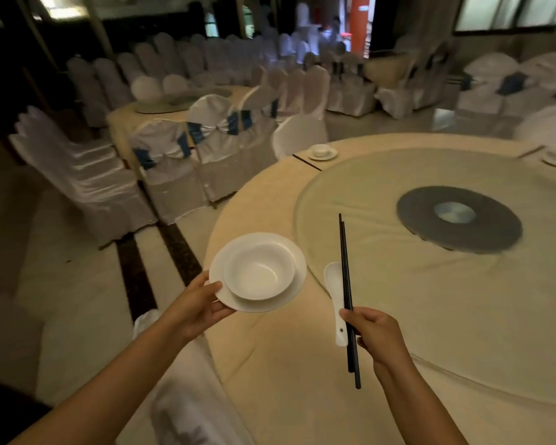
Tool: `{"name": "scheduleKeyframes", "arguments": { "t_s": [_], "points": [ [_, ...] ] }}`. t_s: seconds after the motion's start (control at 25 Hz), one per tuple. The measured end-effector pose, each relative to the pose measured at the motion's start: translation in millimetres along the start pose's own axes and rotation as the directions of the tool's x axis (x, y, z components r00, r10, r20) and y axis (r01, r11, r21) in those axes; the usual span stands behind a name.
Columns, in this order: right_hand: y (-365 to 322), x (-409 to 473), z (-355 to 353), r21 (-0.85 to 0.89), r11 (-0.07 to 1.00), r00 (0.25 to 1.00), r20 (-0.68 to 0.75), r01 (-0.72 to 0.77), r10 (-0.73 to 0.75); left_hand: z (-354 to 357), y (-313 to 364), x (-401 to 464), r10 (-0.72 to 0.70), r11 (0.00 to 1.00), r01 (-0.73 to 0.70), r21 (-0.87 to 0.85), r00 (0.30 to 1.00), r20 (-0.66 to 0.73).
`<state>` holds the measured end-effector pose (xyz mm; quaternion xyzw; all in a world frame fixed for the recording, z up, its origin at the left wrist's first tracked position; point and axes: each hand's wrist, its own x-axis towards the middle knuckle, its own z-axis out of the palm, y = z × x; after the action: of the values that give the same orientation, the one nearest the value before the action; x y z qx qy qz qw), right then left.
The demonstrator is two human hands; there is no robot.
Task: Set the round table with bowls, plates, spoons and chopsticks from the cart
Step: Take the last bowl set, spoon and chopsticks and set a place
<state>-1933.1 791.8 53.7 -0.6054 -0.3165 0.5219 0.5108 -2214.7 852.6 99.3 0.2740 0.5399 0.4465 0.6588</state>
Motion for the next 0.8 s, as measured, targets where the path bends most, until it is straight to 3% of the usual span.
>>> {"name": "scheduleKeyframes", "arguments": {
  "t_s": [0.16, 0.4, 0.8],
  "points": [
    [19, 16, 25, 0.039, 0.999, 0.983, -0.179, -0.025, 0.032, -15, 3, 87, -0.105, 0.993, 0.091, 0.080, 0.974, 0.198],
    [46, 12, 69, 0.132, 0.988, 0.885, -0.448, -0.077, 0.129, -34, 2, 181, -0.305, 0.938, 0.194, 0.286, 0.856, 0.417],
    [113, 4, 88, 0.161, 0.955, 0.783, -0.546, -0.250, 0.297, -48, -82, 227, -0.597, 0.760, 0.285, 0.585, 0.661, 0.454]
  ]
}}
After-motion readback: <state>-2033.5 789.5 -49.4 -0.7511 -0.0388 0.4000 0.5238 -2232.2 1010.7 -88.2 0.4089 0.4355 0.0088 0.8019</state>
